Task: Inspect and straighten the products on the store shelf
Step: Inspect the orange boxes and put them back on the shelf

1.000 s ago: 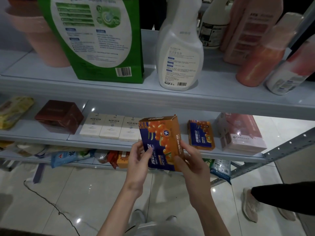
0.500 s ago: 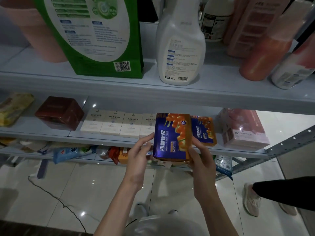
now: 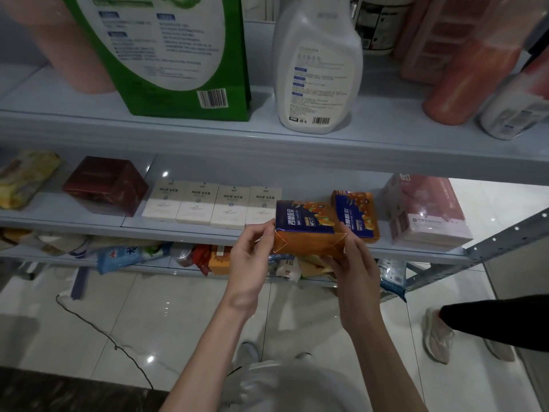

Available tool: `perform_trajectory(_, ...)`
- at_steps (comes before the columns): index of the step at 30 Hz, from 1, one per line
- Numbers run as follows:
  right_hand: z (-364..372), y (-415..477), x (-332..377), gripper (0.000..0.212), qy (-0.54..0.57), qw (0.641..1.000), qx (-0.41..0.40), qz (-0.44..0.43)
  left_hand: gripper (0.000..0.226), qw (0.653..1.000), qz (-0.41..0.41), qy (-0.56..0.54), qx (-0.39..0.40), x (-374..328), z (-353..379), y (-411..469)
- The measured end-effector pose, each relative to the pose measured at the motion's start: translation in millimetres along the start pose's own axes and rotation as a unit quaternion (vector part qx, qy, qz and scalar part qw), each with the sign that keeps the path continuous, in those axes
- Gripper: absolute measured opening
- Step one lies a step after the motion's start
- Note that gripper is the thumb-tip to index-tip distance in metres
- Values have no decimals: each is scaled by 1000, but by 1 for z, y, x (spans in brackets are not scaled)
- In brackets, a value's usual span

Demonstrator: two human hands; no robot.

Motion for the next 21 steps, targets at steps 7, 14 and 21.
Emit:
perform_trajectory(7, 0, 0, 0, 35, 10, 1000, 20, -10, 25, 1000, -14, 1, 4, 2, -1, 0)
perform_trajectory(14, 3, -3, 1, 38, -102, 989, 86, -71, 28, 998, -46, -42, -4, 9, -5, 3)
perform_trajectory(21, 6, -5, 4, 20, -68, 997, 35, 8, 21, 998, -36, -47, -10, 5, -10, 6)
Point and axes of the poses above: each hand's wrist, its own y-axis towards the middle knuckle, its own z-axis out of the palm, x = y × z, the point moved 2 cm from there along y, towards the middle knuckle, and after that the axes turned 7 degrees about y, right-handed, at the moved point
